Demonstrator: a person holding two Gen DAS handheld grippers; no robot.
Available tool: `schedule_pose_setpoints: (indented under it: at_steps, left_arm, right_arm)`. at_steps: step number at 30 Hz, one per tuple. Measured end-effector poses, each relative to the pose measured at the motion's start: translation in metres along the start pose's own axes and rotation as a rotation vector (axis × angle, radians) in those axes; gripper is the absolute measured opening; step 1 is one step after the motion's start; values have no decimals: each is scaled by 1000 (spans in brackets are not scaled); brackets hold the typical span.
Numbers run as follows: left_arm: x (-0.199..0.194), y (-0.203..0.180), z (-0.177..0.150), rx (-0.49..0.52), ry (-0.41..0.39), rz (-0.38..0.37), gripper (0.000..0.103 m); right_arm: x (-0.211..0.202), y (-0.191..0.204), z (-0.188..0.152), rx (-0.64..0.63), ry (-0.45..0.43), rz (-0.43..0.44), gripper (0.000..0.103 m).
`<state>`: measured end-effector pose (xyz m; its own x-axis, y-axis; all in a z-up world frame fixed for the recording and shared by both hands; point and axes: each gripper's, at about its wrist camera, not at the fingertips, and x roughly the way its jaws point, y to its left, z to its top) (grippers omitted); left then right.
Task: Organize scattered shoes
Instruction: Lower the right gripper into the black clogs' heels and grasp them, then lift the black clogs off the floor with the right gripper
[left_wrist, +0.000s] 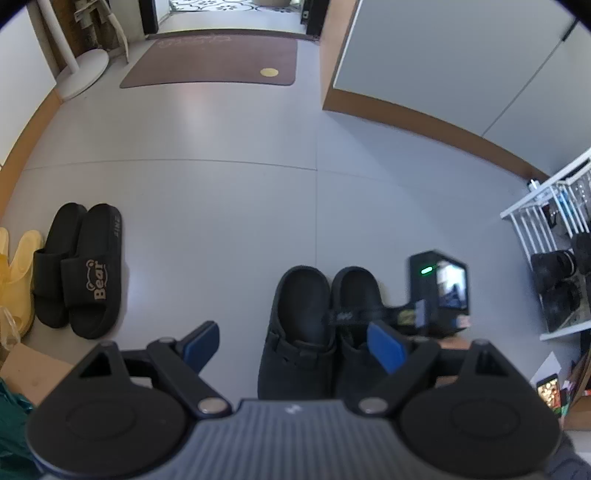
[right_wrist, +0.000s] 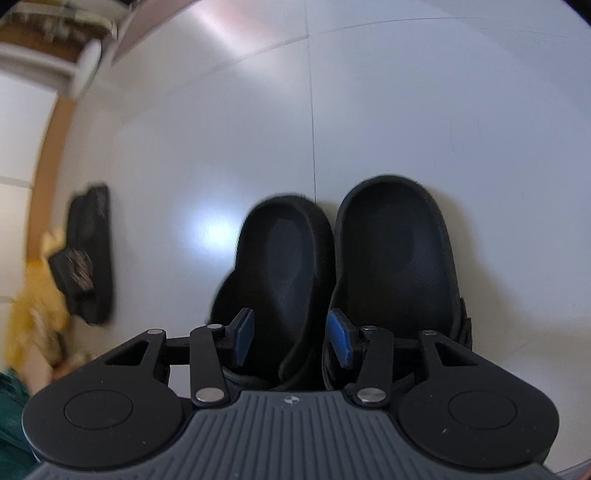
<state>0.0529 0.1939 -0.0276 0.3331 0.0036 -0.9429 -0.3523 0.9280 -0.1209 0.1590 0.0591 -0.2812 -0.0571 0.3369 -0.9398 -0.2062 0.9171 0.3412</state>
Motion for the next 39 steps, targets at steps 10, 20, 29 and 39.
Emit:
schedule_pose_setpoints:
  at_steps: [10, 20, 29, 39]
  left_arm:
    - [3, -20, 1, 23, 5, -27, 90]
    - [12, -28, 0, 34, 17, 6, 90]
    - [15, -45, -6, 69, 22, 7, 90]
    - [22, -52, -8, 96, 34, 15, 90]
  right_arm:
    - [34, 20, -10, -104, 42, -209, 31]
    - [20, -2, -13, -145, 35, -216, 26]
    - [-5, -54, -15, -109, 58, -264, 25]
    - [-29, -113, 0, -79, 147, -320, 24]
